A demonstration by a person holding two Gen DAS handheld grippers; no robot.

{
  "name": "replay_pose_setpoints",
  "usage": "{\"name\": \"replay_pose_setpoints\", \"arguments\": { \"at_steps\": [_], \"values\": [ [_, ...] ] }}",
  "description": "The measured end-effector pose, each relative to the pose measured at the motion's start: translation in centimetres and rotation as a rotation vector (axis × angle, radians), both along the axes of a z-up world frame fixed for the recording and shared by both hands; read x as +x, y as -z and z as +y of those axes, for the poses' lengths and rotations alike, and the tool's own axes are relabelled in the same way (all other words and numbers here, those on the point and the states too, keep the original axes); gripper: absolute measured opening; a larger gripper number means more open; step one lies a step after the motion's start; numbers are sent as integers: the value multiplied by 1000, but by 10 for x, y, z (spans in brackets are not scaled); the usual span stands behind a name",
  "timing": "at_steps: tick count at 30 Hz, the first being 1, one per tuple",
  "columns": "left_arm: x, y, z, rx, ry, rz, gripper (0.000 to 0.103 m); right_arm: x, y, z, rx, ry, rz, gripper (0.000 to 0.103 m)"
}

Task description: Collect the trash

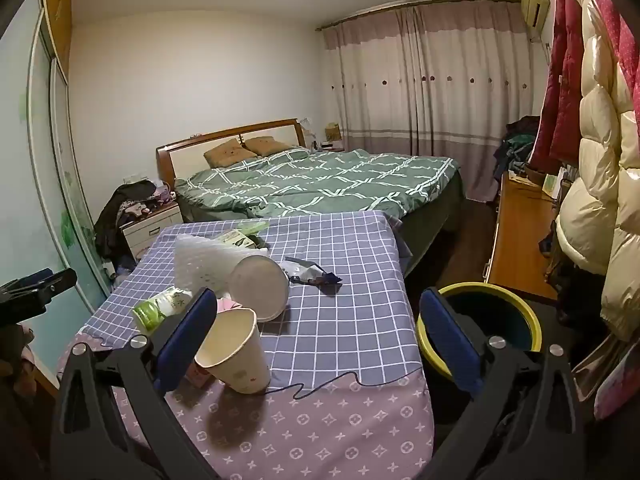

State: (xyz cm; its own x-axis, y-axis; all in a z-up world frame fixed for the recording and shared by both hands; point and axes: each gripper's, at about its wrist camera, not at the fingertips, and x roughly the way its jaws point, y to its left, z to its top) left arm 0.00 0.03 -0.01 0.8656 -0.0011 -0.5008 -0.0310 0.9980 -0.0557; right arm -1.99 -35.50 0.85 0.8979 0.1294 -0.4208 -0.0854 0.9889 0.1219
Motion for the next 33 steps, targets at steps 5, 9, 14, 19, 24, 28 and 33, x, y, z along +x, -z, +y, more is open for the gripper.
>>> {"name": "replay_pose_setpoints", "arguments": {
  "at_steps": [5, 9, 14, 19, 24, 28, 33],
  "values": [
    [1, 3, 1, -5, -7, 13, 99, 0, 0, 2, -2, 1, 1, 97],
    [2, 4, 2, 2, -10, 12, 99, 2, 9, 0, 0, 3, 6, 97],
    [2, 5, -1, 13, -11, 16, 99, 6, 8, 3, -3, 12, 27, 97],
    [4, 6, -3, 15, -8, 20, 99, 5, 6, 1, 0, 20, 27, 97],
    [3, 5, -3, 15, -9, 19, 99, 4, 6, 0, 0, 26, 28, 97],
    [3, 4, -4, 15, -8, 20, 99, 4, 6, 0, -1, 29, 31, 97],
    [2, 2, -3, 12, -5, 25, 99, 5, 6, -1, -1, 32, 33, 97]
  ]
}}
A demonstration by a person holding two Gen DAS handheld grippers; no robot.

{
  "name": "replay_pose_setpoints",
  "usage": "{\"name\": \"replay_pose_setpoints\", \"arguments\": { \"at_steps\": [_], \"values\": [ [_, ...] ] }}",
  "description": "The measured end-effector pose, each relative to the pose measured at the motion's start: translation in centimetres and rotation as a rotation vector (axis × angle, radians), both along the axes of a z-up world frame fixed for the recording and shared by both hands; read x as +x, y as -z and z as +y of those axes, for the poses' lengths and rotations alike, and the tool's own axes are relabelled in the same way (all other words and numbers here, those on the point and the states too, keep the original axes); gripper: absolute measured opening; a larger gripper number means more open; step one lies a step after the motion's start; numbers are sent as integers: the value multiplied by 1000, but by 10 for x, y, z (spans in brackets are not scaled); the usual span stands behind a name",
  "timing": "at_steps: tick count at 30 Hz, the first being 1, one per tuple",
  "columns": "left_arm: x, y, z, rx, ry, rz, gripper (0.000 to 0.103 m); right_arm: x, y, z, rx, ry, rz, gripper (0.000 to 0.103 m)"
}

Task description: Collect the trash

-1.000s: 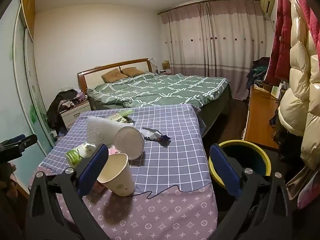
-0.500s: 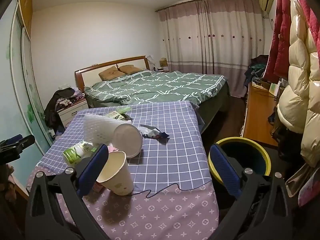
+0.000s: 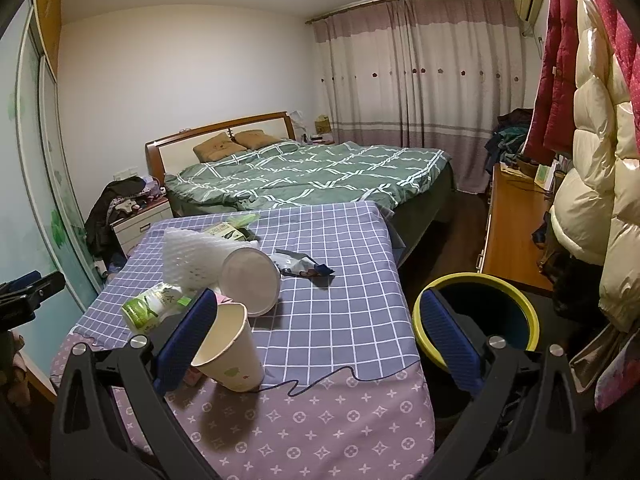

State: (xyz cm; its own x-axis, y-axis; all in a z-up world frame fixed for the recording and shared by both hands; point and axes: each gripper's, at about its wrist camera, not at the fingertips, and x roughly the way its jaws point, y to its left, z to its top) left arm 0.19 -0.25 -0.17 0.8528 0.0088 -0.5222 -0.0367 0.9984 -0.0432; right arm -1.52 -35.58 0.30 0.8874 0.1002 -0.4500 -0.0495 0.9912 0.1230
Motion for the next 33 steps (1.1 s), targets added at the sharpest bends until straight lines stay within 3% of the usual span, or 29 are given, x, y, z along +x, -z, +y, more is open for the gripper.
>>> {"name": "replay_pose_setpoints", "arguments": {
  "at_steps": [33],
  "values": [
    [5, 8, -3, 1, 13, 22, 99, 6, 4, -4, 7, 9, 15, 97]
  ]
}}
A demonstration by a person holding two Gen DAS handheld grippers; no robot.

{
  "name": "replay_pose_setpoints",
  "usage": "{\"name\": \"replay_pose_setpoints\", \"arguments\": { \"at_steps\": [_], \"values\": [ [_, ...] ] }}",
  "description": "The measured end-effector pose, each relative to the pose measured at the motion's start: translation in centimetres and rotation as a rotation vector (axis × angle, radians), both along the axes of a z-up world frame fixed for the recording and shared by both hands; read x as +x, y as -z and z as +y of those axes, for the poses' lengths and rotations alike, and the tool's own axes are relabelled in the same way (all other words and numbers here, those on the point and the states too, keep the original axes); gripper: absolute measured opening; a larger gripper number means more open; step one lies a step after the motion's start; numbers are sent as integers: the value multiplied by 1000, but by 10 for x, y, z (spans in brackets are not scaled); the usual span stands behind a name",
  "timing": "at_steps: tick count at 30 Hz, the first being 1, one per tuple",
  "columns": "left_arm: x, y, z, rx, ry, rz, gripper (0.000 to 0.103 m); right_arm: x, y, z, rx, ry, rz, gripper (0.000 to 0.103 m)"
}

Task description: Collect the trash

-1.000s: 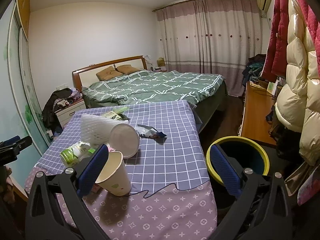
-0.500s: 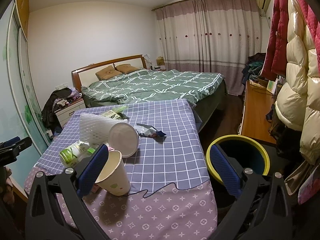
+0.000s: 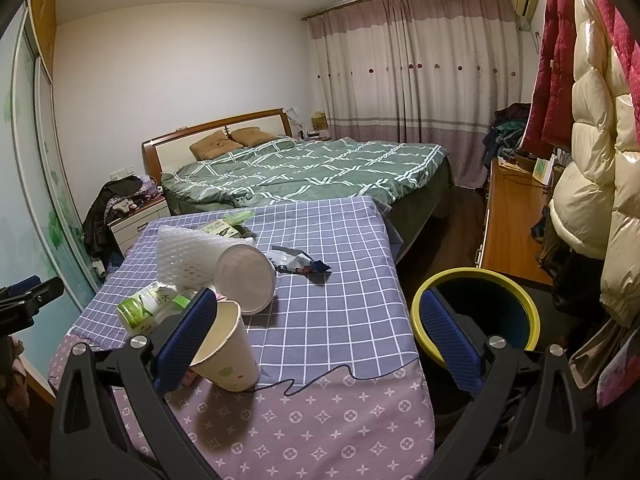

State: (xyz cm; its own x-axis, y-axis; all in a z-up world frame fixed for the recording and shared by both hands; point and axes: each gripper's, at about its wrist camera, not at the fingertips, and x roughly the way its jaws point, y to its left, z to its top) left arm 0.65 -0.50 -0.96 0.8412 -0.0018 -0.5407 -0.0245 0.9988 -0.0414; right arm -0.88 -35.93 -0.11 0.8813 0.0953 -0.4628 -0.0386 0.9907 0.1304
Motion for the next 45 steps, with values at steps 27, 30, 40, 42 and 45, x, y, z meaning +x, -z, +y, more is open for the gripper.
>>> {"name": "replay_pose_setpoints", "arguments": {
  "at_steps": [27, 30, 40, 42, 45],
  "values": [
    [2, 2, 0, 1, -1, 11, 99, 4, 6, 1, 6, 0, 13, 97],
    [3, 2, 0, 2, 0, 12, 99, 5, 7, 1, 8, 4, 13, 97],
    [14, 6, 5, 5, -11, 29, 99, 14, 12, 0, 11, 7, 44, 97],
    [16, 7, 7, 4, -16, 31, 99, 17, 13, -1, 14, 6, 51, 97],
    [20, 9, 9, 3, -21, 34, 99, 24, 16, -2, 13, 6, 65, 97]
  ]
}}
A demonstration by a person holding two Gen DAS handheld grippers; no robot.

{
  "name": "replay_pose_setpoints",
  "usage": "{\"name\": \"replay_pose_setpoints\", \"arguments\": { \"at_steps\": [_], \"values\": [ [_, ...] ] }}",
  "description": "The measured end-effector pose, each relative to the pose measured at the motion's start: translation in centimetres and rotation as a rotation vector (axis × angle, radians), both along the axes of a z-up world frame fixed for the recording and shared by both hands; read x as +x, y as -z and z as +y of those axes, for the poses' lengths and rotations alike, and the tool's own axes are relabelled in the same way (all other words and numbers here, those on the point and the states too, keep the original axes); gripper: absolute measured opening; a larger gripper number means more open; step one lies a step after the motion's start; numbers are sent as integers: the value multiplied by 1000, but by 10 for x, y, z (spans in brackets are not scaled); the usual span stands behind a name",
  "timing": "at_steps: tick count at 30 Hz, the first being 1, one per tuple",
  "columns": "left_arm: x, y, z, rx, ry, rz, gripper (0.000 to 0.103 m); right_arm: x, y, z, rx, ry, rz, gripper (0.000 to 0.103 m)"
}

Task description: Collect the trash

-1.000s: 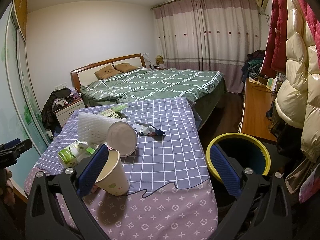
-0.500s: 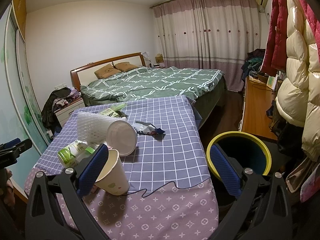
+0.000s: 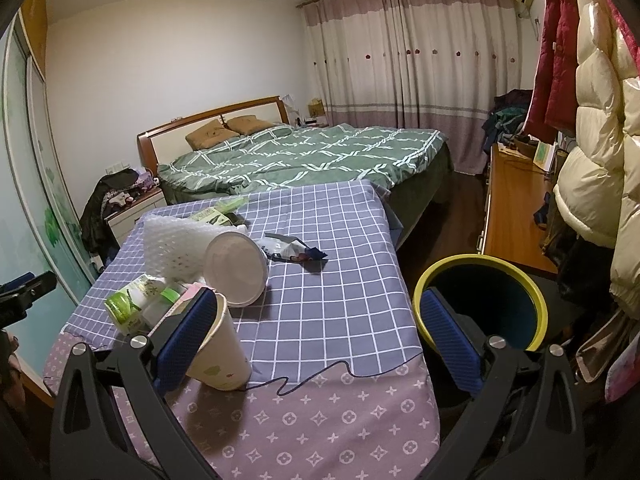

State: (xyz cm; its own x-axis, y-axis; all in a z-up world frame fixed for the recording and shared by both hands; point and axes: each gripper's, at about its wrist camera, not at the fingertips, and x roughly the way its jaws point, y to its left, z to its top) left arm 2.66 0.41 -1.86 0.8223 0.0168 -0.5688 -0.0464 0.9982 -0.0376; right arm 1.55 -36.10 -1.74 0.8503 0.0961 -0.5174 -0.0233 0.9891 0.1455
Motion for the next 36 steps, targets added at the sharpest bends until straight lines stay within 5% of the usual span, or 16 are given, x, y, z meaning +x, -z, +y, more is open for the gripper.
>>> {"name": "replay_pose_setpoints", "arguments": {
  "at_steps": [13, 14, 16, 19, 33, 36],
  "values": [
    [14, 14, 6, -10, 3, 18, 99, 82, 9, 6, 23, -86, 65, 95],
    [15, 14, 7, -10, 2, 19, 99, 92, 10, 5, 27, -92, 73, 93],
    [17, 16, 8, -13, 1, 18, 99, 117, 16, 3, 29, -102, 105, 72],
    [20, 17, 9, -10, 0, 15, 99, 155, 33, -1, 44, -171, 181, 59],
    [42, 25, 0, -17, 34, 41, 99, 222, 80, 24, -158, -332, 276, 56],
    [46, 26, -7, -12, 47, 41, 99, 233, 88, 32, -175, -353, 304, 45]
  ]
}}
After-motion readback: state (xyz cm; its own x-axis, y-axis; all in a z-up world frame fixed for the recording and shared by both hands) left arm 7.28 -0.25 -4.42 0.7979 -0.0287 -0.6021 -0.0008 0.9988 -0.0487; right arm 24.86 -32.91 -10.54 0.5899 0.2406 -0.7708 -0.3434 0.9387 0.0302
